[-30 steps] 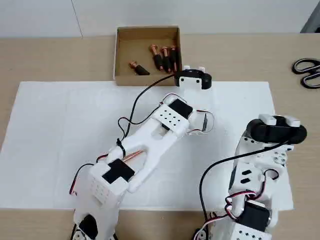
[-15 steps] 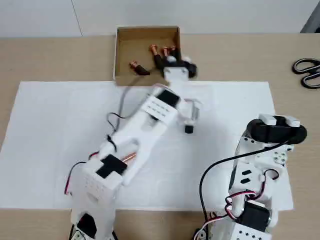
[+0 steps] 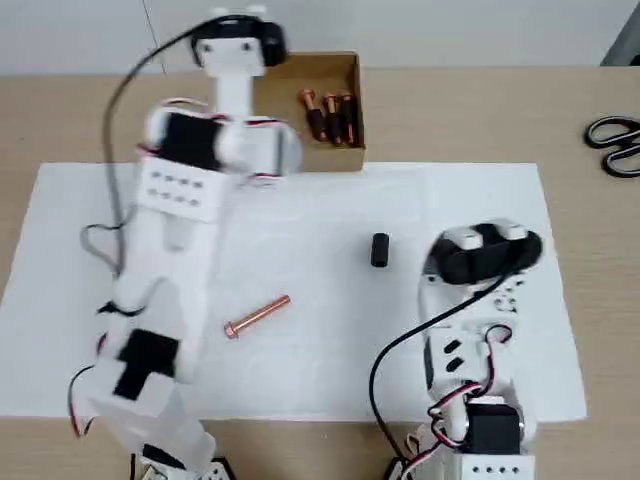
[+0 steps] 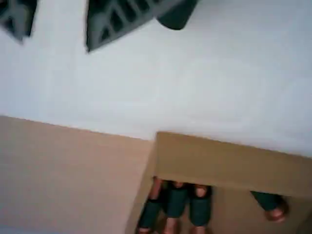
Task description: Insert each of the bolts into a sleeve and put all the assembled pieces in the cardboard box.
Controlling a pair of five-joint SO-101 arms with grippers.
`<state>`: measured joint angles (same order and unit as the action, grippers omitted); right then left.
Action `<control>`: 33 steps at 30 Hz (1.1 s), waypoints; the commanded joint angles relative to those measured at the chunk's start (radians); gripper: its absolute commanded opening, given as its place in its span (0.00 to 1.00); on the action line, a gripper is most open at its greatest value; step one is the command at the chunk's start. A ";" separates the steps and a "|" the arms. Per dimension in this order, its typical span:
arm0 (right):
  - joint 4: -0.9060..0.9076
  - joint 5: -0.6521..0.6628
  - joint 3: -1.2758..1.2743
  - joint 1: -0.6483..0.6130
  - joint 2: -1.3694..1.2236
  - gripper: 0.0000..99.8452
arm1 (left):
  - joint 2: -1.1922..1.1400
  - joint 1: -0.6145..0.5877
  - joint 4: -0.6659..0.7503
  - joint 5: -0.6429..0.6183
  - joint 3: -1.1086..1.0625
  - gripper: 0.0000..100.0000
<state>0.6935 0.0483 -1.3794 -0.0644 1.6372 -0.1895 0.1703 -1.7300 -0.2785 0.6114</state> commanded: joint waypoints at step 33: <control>0.236 -0.339 0.802 -0.202 -1.279 0.16 | 0.135 -0.074 -0.015 0.041 -0.189 0.11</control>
<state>0.8991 -0.2846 -0.6260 -0.2562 0.3621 -0.1005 0.1028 -1.7346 -0.2417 0.4181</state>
